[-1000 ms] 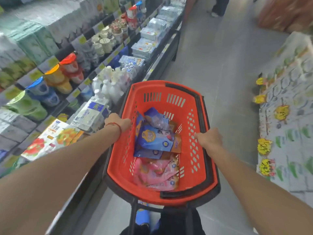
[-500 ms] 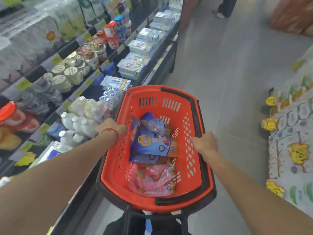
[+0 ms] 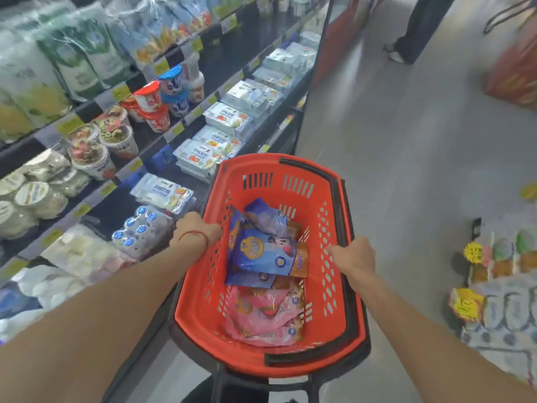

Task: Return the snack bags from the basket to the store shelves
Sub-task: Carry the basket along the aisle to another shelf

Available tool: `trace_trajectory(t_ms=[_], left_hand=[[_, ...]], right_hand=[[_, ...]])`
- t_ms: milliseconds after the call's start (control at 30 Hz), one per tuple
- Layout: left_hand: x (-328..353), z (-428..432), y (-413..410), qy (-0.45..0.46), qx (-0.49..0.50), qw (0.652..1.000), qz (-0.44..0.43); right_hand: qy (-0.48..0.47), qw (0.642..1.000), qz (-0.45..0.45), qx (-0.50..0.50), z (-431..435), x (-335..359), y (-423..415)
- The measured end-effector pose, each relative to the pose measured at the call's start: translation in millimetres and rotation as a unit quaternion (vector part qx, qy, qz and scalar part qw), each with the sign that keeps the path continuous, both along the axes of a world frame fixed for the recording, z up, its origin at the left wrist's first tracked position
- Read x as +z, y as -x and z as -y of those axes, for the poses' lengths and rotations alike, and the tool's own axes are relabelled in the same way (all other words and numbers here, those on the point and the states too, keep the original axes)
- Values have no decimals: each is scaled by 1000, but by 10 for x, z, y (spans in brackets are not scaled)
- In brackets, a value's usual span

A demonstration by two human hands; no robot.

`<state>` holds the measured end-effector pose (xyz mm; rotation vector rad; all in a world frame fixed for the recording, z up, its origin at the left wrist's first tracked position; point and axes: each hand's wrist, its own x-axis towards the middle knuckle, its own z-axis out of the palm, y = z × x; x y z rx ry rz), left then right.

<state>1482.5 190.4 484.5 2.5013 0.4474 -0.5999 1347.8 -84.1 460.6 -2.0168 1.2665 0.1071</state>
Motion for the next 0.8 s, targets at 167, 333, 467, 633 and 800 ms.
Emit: trace_trajectory(t_ms=[167,333,467,633,800], left_hand=[[85,811,-783,9,22,1000,4],[136,1618,-1345,-13,50,998,20],[97,2183,-1561,-29,131,990,30],[-5,2696,-1520,-35,256,966,23],[-247,2951,-1638,-7,336,942,-9]], right_hand=[[-2,1000,-3,11,855,65,-909],[-20,998,4,55,1753,22,-1777],[-18,990,10,137,2417,5,-2456],[-21,967,-7,253,2962,44,-3226],[-6,943,-24,333,3100,-126,-3978]])
